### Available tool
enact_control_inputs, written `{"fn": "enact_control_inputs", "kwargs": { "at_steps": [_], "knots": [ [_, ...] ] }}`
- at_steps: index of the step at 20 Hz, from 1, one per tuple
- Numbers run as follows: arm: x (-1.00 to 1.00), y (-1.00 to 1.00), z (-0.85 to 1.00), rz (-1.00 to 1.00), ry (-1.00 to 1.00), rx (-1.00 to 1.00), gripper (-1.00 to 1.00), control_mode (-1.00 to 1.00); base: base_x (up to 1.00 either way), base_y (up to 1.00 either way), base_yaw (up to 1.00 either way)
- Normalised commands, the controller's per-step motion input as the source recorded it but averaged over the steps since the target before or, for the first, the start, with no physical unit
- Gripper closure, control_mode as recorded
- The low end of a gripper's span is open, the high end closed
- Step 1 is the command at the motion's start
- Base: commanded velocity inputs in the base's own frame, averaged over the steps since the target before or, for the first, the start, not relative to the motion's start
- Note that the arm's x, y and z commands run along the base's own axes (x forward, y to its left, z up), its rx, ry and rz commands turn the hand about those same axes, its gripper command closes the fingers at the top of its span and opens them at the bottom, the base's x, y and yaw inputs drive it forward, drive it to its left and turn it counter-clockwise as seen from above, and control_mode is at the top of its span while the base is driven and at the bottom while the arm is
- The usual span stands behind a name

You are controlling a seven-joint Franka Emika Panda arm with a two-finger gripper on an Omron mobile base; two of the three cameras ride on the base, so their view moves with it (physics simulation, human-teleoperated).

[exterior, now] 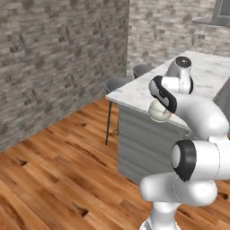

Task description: The kettle is done boiling. Turn off the stove, then wait for 300 timesteps before moving the kettle to the dining table.

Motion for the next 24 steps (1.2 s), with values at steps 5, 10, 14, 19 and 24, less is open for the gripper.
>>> {"fn": "enact_control_inputs", "kwargs": {
  "at_steps": [5,10,14,19,24],
  "knots": [
    [0.0,0.0,0.0,0.0,0.0,0.0,1.0,1.0,0.48,0.87,-0.38],
    [0.0,0.0,0.0,0.0,0.0,0.0,1.0,1.0,0.39,0.69,-0.38],
    [0.0,0.0,0.0,0.0,0.0,0.0,1.0,1.0,0.39,0.59,-0.39],
    [0.0,0.0,0.0,0.0,0.0,0.0,1.0,1.0,0.48,0.53,-0.37],
    [0.0,0.0,0.0,0.0,0.0,0.0,1.0,1.0,0.59,0.61,-0.36]
  ]
}}
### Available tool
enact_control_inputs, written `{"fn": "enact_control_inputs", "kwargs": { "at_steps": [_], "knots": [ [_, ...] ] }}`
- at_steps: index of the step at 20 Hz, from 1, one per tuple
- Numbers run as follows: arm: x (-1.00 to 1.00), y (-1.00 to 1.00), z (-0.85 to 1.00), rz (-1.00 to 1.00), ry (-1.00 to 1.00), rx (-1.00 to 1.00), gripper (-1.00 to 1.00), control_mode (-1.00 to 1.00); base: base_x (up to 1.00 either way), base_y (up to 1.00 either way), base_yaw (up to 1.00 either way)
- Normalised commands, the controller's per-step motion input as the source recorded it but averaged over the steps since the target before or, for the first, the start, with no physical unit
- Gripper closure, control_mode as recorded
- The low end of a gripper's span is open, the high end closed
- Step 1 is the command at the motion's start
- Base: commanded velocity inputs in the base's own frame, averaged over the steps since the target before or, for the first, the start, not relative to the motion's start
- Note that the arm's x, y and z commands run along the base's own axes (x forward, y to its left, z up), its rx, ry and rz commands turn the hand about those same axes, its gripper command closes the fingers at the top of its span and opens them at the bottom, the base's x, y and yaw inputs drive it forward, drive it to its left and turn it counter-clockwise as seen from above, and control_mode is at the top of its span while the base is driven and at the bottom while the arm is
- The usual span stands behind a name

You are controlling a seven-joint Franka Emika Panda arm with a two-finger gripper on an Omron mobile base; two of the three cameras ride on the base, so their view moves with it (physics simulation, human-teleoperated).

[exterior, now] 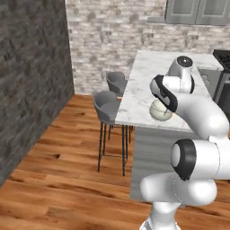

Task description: The kettle is done boiling. Turn off the stove, then wait for 300 timesteps before moving the kettle to the dining table.

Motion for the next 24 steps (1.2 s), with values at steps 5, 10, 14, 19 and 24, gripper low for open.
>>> {"fn": "enact_control_inputs", "kwargs": {
  "at_steps": [5,10,14,19,24],
  "knots": [
    [0.0,0.0,0.0,0.0,0.0,0.0,1.0,1.0,0.55,0.47,-0.33],
    [0.0,0.0,0.0,0.0,0.0,0.0,1.0,1.0,0.61,0.17,-0.28],
    [0.0,0.0,0.0,0.0,0.0,0.0,1.0,1.0,0.63,0.09,-0.25],
    [0.0,0.0,0.0,0.0,0.0,0.0,1.0,1.0,0.7,0.26,-0.23],
    [0.0,0.0,0.0,0.0,0.0,0.0,1.0,1.0,0.68,0.41,-0.21]
  ]
}}
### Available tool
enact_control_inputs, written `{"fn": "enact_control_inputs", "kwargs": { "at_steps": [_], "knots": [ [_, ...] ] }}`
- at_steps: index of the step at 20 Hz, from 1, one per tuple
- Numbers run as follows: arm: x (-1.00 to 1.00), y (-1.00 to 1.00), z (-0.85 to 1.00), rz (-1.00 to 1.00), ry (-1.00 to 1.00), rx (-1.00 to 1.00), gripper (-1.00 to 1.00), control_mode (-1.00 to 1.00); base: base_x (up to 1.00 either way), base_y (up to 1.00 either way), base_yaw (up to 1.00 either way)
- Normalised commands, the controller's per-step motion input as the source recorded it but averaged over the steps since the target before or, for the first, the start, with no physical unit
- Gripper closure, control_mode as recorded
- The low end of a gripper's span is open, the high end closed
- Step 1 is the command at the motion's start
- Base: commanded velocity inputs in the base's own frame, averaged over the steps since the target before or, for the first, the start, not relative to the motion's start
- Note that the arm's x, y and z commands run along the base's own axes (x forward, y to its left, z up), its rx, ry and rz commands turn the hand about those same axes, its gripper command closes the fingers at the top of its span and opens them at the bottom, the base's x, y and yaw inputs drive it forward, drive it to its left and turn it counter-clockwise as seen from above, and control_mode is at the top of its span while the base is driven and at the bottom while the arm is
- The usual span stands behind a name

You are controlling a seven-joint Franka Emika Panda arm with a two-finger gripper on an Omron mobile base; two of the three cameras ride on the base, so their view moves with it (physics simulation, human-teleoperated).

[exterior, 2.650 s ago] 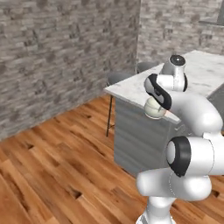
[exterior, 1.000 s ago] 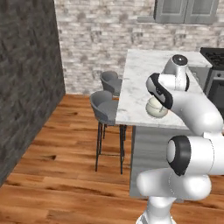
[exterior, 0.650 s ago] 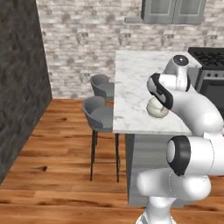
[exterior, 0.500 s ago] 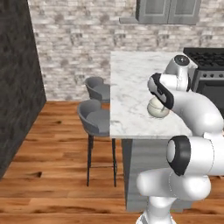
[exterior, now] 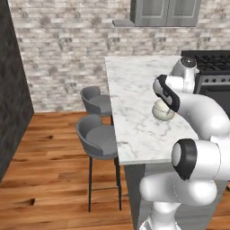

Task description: The kettle is done boiling. Turn off the stove, then wait for 300 timesteps before moving the kettle to the dining table.

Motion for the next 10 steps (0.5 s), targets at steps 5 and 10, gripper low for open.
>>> {"fn": "enact_control_inputs", "kwargs": {
  "at_steps": [5,10],
  "knots": [
    [0.0,0.0,0.0,0.0,0.0,0.0,1.0,1.0,0.63,0.37,-0.19],
    [0.0,0.0,0.0,0.0,0.0,0.0,1.0,1.0,0.49,0.26,-0.16]
  ]
}}
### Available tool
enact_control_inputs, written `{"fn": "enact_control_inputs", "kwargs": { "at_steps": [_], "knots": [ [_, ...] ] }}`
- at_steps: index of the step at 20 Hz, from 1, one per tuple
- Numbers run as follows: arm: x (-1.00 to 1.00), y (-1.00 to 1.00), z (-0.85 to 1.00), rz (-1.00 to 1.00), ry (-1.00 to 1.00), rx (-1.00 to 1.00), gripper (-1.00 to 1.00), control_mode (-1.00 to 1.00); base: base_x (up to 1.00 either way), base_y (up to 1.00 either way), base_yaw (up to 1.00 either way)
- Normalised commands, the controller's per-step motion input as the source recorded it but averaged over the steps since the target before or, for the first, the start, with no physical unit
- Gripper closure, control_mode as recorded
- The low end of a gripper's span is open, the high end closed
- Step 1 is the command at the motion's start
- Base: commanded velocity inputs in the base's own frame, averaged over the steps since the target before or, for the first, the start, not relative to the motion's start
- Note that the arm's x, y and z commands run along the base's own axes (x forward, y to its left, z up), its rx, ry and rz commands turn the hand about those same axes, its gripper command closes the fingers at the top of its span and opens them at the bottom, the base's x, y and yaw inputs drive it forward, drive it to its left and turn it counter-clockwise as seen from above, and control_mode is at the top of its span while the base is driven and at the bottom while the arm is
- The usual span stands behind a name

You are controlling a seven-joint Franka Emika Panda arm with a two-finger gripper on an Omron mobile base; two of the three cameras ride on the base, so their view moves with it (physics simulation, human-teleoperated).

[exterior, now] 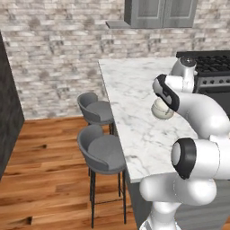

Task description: The kettle is done boiling. Turn off the stove, then wait for 300 timesteps before moving the kettle to the dining table.

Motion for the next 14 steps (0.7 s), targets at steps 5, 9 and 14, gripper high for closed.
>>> {"fn": "enact_control_inputs", "kwargs": {
  "at_steps": [5,9,14],
  "knots": [
    [0.0,0.0,0.0,0.0,0.0,0.0,1.0,1.0,0.08,0.0,-0.03],
    [0.0,0.0,0.0,0.0,0.0,0.0,1.0,1.0,0.0,0.0,0.0],
    [0.0,0.0,0.0,0.0,0.0,0.0,1.0,1.0,0.0,0.0,0.0]
  ]
}}
